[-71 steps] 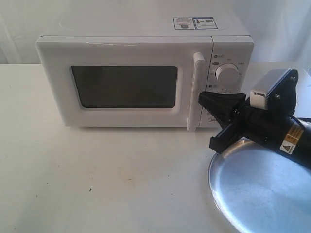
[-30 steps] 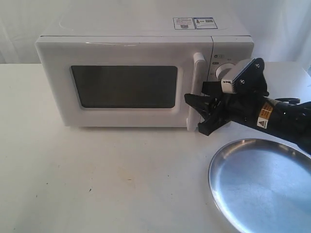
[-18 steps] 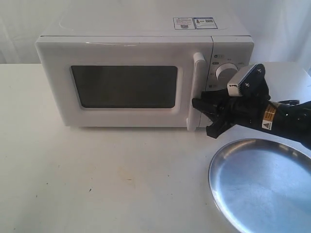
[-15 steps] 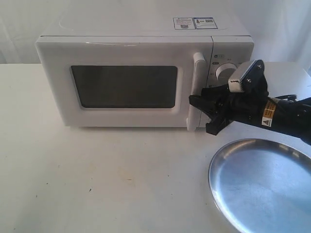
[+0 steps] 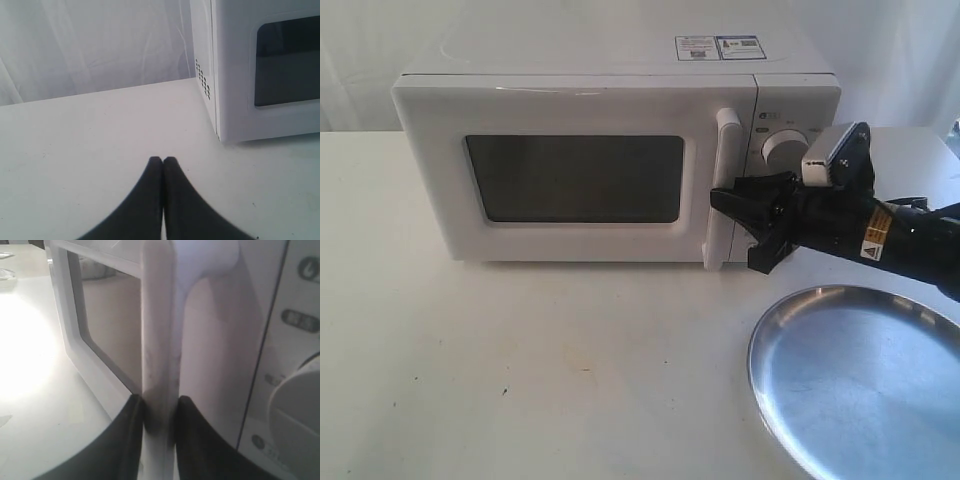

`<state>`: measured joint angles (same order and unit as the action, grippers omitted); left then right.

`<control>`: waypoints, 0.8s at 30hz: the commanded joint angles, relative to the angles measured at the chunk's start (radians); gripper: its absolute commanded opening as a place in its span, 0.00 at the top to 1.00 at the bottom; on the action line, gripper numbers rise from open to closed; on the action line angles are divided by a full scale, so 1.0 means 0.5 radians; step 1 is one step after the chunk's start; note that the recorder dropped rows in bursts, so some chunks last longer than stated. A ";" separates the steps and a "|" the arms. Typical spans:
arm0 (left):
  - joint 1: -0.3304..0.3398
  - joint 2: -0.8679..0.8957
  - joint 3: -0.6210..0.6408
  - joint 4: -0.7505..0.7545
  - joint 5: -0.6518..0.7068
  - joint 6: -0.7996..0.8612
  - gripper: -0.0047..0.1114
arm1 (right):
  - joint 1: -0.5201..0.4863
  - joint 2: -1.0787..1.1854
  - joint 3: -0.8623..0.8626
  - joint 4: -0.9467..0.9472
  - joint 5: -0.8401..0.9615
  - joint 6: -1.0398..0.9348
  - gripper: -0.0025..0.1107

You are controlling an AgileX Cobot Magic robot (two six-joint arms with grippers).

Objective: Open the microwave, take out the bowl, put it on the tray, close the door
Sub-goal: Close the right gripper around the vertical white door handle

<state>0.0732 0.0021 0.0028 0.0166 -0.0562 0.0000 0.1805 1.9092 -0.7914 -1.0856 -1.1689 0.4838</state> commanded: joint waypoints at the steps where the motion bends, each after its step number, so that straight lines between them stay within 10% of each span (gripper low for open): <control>1: 0.000 -0.004 -0.006 -0.016 -0.007 0.000 0.96 | 0.021 0.002 -0.038 -0.429 -0.104 0.042 0.98; 24: 0.000 -0.004 -0.006 -0.016 -0.007 0.000 0.96 | 0.381 -0.446 0.029 -0.957 -0.104 0.185 0.98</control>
<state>0.0732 0.0021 0.0028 0.0166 -0.0562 0.0000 0.2752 1.7348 -0.8193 -1.2474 -0.8188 0.6214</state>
